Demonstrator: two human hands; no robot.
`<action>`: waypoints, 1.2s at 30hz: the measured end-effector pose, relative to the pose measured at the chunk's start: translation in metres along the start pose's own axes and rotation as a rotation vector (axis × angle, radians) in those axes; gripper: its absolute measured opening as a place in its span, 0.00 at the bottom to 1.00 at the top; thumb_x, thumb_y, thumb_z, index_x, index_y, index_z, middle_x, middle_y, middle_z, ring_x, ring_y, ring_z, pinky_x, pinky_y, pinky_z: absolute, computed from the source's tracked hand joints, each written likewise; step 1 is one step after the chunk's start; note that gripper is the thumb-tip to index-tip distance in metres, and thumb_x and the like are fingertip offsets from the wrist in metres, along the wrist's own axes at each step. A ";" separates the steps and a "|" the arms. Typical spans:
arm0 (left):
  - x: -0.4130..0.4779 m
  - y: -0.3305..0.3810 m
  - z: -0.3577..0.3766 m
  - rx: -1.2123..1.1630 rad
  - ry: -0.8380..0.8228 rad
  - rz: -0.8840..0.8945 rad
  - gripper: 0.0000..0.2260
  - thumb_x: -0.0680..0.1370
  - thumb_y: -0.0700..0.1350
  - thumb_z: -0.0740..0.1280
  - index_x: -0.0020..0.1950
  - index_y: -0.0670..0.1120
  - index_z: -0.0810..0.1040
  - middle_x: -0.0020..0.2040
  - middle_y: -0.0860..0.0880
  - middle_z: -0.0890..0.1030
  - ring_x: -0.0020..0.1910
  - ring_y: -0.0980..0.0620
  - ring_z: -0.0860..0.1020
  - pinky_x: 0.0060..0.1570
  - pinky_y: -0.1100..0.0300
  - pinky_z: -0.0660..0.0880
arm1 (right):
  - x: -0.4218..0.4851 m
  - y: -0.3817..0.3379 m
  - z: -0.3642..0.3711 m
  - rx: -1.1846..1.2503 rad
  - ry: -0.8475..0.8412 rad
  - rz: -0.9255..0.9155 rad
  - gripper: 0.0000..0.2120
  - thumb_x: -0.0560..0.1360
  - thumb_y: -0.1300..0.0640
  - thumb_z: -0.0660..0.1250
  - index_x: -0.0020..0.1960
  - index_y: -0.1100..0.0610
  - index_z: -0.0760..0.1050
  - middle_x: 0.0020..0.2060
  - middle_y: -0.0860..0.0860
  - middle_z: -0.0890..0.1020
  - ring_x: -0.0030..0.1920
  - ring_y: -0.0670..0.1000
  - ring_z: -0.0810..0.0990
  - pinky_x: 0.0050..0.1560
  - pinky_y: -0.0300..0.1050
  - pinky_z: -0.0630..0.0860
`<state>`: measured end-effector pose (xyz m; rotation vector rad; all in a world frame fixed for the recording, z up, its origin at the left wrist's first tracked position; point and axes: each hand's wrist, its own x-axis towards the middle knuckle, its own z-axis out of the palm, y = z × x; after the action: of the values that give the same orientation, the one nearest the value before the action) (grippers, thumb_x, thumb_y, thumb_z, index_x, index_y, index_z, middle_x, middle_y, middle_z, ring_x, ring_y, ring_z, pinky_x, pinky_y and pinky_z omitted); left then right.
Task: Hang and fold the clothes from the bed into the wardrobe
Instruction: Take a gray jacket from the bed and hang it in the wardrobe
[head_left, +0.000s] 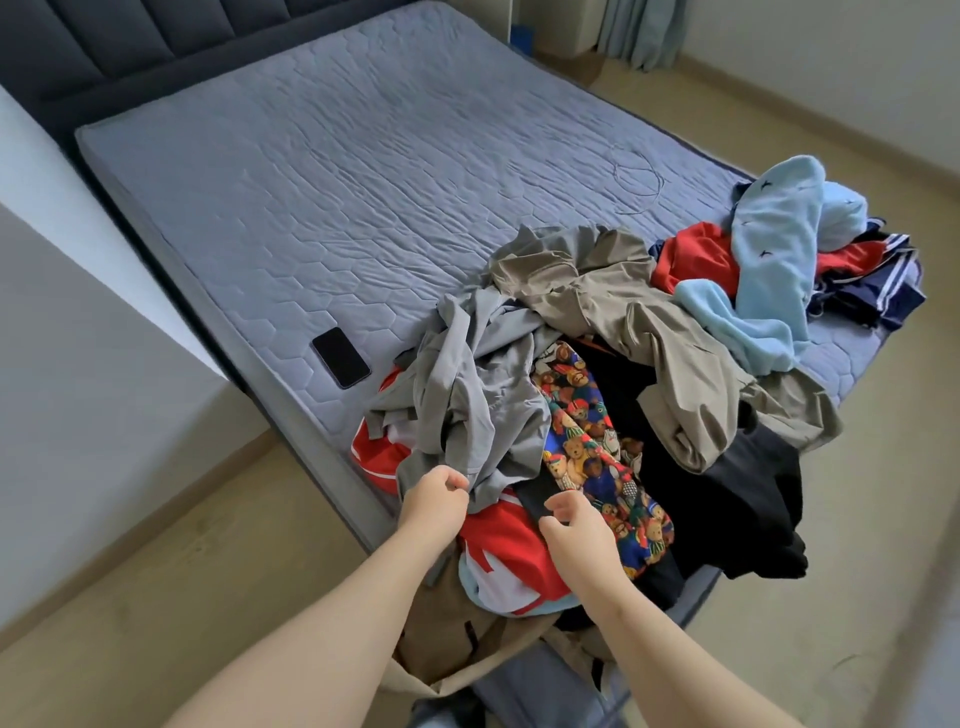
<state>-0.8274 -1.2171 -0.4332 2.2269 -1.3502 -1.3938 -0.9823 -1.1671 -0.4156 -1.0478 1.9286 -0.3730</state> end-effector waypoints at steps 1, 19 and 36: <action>0.007 0.003 0.002 0.009 0.011 -0.018 0.09 0.78 0.39 0.58 0.45 0.53 0.73 0.50 0.49 0.78 0.46 0.51 0.76 0.44 0.59 0.73 | 0.005 0.001 -0.002 -0.002 -0.009 0.002 0.14 0.77 0.59 0.58 0.62 0.54 0.70 0.60 0.51 0.75 0.47 0.44 0.70 0.36 0.34 0.66; 0.067 0.037 0.089 -0.160 0.165 -0.191 0.13 0.81 0.41 0.52 0.39 0.47 0.69 0.47 0.45 0.83 0.46 0.47 0.77 0.41 0.59 0.70 | 0.092 0.056 -0.073 -0.118 -0.195 -0.002 0.08 0.76 0.58 0.58 0.53 0.49 0.68 0.48 0.45 0.71 0.47 0.46 0.71 0.45 0.43 0.71; 0.093 0.013 0.047 0.289 0.162 -0.156 0.24 0.76 0.47 0.61 0.71 0.58 0.62 0.77 0.52 0.48 0.75 0.46 0.45 0.72 0.42 0.50 | 0.058 0.057 -0.052 -0.024 -0.146 0.064 0.11 0.76 0.57 0.59 0.58 0.50 0.69 0.55 0.47 0.76 0.51 0.47 0.75 0.51 0.44 0.75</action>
<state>-0.8587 -1.2830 -0.5087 2.6168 -1.4254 -1.0887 -1.0689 -1.1857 -0.4531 -0.9987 1.8351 -0.2317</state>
